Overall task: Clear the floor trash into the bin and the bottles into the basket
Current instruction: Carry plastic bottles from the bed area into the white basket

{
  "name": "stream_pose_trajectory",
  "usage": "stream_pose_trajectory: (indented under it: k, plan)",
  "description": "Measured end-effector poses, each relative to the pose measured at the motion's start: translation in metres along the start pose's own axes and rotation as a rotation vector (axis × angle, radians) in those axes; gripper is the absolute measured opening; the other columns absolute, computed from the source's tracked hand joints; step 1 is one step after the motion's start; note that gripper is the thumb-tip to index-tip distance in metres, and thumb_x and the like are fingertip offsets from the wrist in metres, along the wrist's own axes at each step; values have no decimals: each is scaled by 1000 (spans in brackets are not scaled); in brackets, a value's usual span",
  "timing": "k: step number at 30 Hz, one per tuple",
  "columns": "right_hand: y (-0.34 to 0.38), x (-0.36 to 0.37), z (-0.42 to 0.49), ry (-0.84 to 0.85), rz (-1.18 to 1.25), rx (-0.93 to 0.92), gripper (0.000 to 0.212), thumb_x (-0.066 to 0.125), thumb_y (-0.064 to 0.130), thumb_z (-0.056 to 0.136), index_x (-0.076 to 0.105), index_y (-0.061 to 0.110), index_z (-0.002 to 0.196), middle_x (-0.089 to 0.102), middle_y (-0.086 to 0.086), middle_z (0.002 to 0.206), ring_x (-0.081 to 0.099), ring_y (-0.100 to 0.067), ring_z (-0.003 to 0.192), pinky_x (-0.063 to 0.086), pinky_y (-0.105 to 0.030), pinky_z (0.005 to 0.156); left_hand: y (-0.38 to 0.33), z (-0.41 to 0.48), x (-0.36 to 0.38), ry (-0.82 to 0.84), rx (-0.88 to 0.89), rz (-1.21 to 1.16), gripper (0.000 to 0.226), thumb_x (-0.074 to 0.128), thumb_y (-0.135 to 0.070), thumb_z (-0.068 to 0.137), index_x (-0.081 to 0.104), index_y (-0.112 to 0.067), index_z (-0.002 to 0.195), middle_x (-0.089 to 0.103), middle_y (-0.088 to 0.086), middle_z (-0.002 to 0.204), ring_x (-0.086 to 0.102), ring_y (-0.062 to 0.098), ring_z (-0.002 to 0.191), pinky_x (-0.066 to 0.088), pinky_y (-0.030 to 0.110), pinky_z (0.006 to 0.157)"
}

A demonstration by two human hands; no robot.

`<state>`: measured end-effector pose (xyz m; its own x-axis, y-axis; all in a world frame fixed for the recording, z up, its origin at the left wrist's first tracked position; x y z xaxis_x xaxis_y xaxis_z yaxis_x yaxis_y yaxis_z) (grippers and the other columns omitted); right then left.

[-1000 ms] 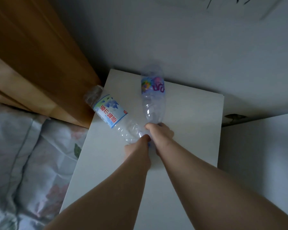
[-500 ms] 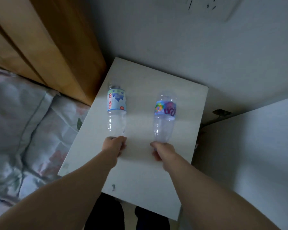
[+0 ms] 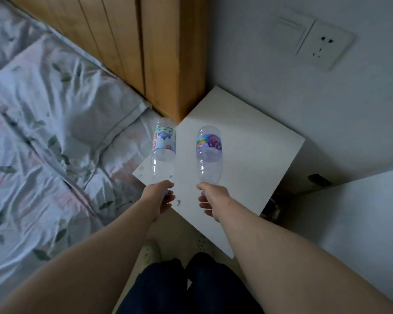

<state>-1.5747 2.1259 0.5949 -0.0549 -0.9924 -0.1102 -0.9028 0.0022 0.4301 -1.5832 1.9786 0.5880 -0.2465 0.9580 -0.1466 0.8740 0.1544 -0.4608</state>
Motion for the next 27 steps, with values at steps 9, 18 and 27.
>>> stream_pose_trajectory:
  k: [9, 18, 27]
  plan:
    - [-9, 111, -67, 143, -183, -145, 21, 60, 23, 85, 51, 11, 71, 50, -5, 61, 44, -16, 49, 32, -21, 49, 20, -38, -119, -79, 76, -335, 14, 56, -11, 86, 48, -13, 75, 47, 2, 53, 43, 16, 52, 35, 25, 54]
    - [-104, 299, -139, 351, -419, -200, 28, 63, 25, 84, 44, 14, 66, 44, -5, 56, 40, -15, 41, 26, -11, 39, 112, -75, -322, -237, 71, -628, 18, 56, -15, 87, 46, -15, 72, 46, 0, 64, 46, 14, 55, 36, 24, 59]
    - [-213, 448, -223, 601, -809, -226, 20, 60, 25, 86, 47, 11, 82, 45, -5, 57, 40, -16, 44, 28, -21, 45, 241, -112, -481, -485, -6, -946, 15, 54, -19, 89, 47, -13, 77, 47, 1, 64, 46, 13, 54, 38, 26, 54]
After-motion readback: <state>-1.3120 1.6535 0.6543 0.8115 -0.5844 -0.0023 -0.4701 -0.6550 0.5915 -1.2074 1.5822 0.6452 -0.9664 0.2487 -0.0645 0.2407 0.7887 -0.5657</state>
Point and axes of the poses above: each hand's wrist, its own z-axis towards the middle knuckle, its own x-axis out of the palm, y = z × x, the point moved 1 cm from there along z, towards the middle knuckle
